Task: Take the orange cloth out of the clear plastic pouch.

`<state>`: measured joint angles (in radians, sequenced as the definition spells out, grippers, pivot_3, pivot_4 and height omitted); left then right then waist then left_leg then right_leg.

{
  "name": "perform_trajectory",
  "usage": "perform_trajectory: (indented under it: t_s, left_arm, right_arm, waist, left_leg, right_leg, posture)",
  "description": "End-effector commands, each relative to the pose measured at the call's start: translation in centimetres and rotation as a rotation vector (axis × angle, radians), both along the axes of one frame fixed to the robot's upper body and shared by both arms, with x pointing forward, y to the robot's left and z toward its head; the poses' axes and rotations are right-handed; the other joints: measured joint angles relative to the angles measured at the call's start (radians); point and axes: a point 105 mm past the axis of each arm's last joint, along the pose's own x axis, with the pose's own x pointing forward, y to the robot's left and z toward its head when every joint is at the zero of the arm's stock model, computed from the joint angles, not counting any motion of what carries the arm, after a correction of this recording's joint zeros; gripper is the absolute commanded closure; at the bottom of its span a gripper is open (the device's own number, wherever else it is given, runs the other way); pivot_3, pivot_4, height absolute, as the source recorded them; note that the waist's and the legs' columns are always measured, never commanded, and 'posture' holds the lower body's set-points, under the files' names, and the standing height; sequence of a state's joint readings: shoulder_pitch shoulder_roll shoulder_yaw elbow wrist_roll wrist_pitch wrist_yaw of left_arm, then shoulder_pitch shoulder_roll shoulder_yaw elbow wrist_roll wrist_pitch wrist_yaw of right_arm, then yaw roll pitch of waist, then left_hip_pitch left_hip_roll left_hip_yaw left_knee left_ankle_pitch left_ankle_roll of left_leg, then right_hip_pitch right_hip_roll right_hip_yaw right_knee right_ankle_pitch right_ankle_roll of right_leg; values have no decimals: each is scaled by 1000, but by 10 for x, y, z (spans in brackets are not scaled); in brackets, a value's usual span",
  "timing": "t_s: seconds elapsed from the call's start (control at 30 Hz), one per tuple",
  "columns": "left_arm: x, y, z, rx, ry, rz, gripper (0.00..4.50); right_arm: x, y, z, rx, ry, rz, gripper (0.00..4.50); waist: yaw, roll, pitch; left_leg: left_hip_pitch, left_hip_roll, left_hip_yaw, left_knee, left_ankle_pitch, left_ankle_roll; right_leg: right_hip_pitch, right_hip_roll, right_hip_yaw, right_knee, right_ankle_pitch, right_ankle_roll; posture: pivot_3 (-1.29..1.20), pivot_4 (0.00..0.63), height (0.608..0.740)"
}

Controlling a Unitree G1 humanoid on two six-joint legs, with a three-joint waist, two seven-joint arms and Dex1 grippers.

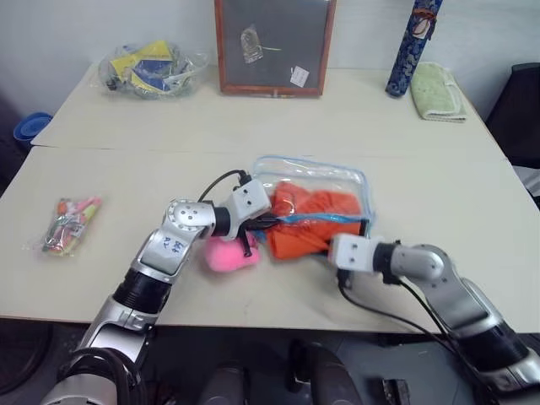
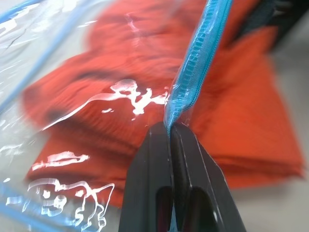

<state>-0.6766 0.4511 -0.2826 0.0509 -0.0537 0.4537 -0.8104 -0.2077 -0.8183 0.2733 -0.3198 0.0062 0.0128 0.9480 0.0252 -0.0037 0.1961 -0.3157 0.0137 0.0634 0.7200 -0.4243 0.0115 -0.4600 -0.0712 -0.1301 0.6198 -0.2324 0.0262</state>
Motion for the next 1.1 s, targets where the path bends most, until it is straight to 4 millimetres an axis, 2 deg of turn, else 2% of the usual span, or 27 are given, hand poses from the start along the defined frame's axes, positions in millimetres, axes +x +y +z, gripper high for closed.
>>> perform_trajectory:
  t_s: [0.03,0.13,0.2,0.33,0.47,0.6,0.7,0.83,0.93,1.07,1.1]
  left_arm:
    - [19,14,14,4,-74,94,4500]
    - [32,23,17,9,-94,153,4500]
    - [37,26,17,16,-101,168,4500]
    - [41,32,19,33,-113,176,4500]
    - [27,32,14,74,-99,96,4500]
    - [7,22,16,51,-91,-1,4500]
    - [-13,9,13,46,-90,-116,4500]
    - [-40,-1,8,58,-70,-261,4500]
    - [-46,-2,8,53,-54,-289,4500]
    - [-44,0,9,53,-45,-266,4500]
    - [-43,0,11,45,-42,-258,4272]
  right_arm:
    - [-41,-10,2,-105,66,195,4451]
    - [-56,-28,-2,-185,144,213,4451]
    - [-60,-39,-5,-245,163,205,4451]
    - [-42,-65,-8,-306,112,90,4451]
    - [-10,-98,3,-313,20,-120,4451]
    - [13,-154,21,-299,-31,-391,4451]
    - [26,-189,36,-146,-39,-648,4451]
    - [27,-225,37,62,-2,-955,4451]
    - [23,-228,29,190,43,-1071,4451]
    - [10,-191,12,246,124,-996,4451]
    - [8,-187,10,255,132,-997,4228]
  waist:
    - [1,0,0]
    - [0,-1,0]
    - [-1,-1,0]
    - [0,-1,0]
    - [1,-1,0]
    - [4,-1,0]
    - [8,-1,0]
    - [3,-1,0]
    - [3,0,0]
    - [2,2,0]
    - [1,2,0]
  left_leg:
    - [0,0,0,0,0,0]
    - [1,0,-1,0,0,0]
    - [1,0,0,0,0,0]
    - [1,0,0,0,0,0]
    - [2,-1,1,1,0,0]
    - [2,-1,1,1,0,0]
    - [0,-1,1,1,0,0]
    - [0,0,1,0,0,0]
    - [0,0,1,0,1,0]
    - [-1,0,2,-1,1,-1]
    - [0,0,2,-1,1,-1]
  right_leg:
    - [0,0,0,0,0,0]
    - [2,-1,0,-1,0,0]
    - [2,-1,0,-1,0,0]
    - [2,-1,0,-1,0,0]
    - [2,-1,0,0,0,1]
    - [2,-2,0,0,0,0]
    - [1,-2,0,0,0,1]
    - [1,-2,0,0,0,1]
    - [1,-2,0,0,0,0]
    - [1,-2,2,0,0,0]
    - [1,-2,2,0,0,0]
  posture:
    - [0,150,740]
    - [0,150,740]
    - [0,150,740]
    - [0,150,740]
    - [0,150,740]
    - [0,150,740]
    - [0,150,740]
    - [0,150,740]
    - [0,150,740]
    - [0,150,740]
    - [0,150,740]
